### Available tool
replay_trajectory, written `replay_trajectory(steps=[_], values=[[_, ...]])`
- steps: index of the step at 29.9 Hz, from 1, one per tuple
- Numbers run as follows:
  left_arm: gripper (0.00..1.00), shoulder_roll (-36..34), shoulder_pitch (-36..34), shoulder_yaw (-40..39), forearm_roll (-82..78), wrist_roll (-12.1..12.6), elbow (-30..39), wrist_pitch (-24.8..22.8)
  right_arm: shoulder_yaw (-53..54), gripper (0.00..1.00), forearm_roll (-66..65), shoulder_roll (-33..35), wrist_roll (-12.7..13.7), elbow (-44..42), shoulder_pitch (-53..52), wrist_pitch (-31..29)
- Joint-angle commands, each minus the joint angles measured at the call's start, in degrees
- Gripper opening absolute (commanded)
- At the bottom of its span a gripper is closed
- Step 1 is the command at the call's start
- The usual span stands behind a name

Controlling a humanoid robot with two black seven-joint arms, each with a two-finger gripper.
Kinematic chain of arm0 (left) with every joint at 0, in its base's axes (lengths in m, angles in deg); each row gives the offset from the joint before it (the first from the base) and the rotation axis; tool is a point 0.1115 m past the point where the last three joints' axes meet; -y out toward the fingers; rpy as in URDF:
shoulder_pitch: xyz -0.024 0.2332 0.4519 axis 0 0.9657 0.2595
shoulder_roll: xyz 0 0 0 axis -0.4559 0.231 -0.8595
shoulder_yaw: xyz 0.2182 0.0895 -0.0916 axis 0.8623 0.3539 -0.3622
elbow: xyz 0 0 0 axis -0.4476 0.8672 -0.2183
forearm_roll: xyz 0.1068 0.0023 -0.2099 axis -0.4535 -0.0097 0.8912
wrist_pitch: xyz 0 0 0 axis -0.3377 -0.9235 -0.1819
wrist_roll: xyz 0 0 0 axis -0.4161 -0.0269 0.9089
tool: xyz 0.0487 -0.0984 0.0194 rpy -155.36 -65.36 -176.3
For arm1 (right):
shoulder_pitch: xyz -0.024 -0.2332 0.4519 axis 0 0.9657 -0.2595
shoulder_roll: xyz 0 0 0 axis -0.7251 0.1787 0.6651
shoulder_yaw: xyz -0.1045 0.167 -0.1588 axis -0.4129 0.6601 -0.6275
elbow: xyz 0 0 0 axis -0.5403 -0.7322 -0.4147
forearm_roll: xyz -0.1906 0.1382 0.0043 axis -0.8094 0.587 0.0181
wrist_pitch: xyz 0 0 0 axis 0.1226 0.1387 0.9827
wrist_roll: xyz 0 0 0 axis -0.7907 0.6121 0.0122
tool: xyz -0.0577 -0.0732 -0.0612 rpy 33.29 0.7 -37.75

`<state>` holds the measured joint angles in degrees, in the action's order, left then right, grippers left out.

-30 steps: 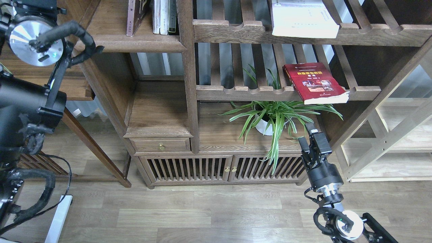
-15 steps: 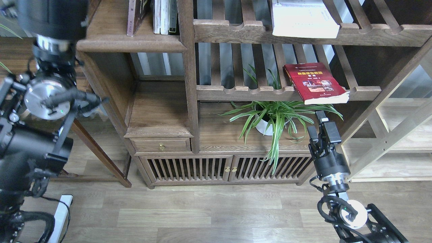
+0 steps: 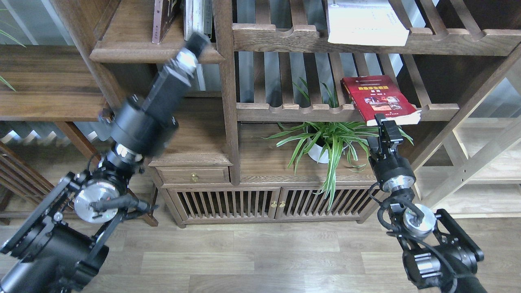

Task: Organize books on shelf
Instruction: 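Withdraw the left arm and move the right gripper toward the red book, then hook the right gripper on the red book and tilt it out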

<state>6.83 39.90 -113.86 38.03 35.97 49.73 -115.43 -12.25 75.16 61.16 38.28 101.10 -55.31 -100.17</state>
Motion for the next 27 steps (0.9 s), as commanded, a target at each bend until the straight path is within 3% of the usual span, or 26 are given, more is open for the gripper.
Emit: replay_trajectory(steps=[1, 9, 27], values=[[0.99, -0.04, 4.15, 0.04, 0.05, 4.14, -0.03, 0.0, 0.53, 0.91, 0.02, 0.09, -0.06, -3.17, -3.23, 2.41], [0.99, -2.15, 8.99, -0.05, 0.05, 4.49, -0.03, 0.0, 2.99, 0.91, 0.46, 0.09, 0.38, -8.19, -7.99, 8.13], [0.99, -5.4, 10.49, 0.13, 0.05, 4.76, 0.93, 0.0, 3.17, 0.89, 1.6, 0.18, 3.19, -18.3, -15.99, 8.57]])
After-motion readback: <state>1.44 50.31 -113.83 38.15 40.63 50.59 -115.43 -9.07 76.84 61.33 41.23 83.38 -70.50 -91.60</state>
